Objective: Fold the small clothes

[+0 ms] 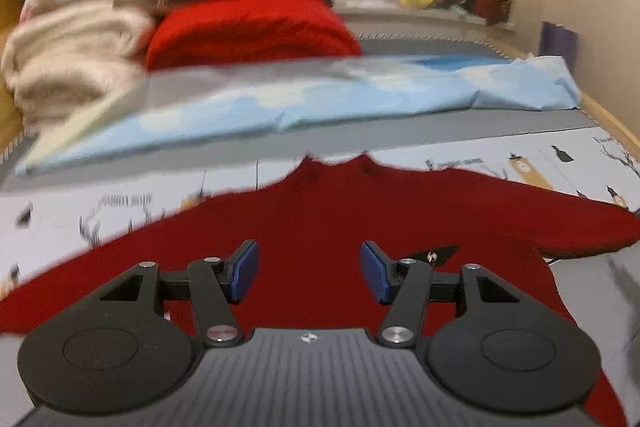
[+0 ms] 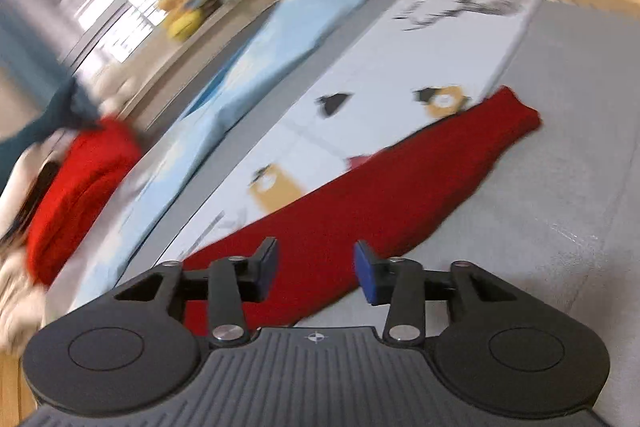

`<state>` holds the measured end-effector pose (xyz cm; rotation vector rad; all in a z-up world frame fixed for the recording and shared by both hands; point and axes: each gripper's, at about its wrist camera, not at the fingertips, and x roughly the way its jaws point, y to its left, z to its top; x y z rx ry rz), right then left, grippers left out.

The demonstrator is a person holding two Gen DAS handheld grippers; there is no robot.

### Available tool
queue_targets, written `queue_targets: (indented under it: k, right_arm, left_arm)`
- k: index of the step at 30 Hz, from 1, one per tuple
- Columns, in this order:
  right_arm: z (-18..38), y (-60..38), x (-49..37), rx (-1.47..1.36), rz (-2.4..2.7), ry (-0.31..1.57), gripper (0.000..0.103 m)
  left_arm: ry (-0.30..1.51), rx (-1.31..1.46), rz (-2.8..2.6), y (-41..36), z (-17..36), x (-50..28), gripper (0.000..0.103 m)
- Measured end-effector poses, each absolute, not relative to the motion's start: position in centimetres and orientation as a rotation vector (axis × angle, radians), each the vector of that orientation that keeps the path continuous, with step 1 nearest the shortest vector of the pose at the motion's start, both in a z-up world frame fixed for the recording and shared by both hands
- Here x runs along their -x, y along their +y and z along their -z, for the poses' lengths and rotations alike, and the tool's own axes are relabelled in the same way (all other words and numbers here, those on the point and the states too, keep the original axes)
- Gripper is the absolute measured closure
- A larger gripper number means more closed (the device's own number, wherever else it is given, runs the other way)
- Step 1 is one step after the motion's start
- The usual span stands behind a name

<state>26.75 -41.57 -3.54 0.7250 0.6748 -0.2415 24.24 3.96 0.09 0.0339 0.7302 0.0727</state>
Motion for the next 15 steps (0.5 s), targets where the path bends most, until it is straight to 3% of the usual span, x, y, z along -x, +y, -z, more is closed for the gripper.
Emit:
queue_targets:
  k: [5,13,15]
  right_arm:
    - [9.6,-44.2,-28.8,-0.860,0.336,0.750,0.057]
    - [12.3,-46.0,-31.2,-0.894,0.437,0.758,0.057]
    - [12.9,-46.2,-31.7,-0.907,0.469,0.775,0.063]
  left_arm:
    - [0.804,0.001,-0.097,6.5,1.5,-26.2,0.041]
    - [0.806,0.054,-0.181,10.6,1.5,-27.0,0.038]
    - [0.807,0.074,-0.213,11.7,1.3,-27.3,0.038]
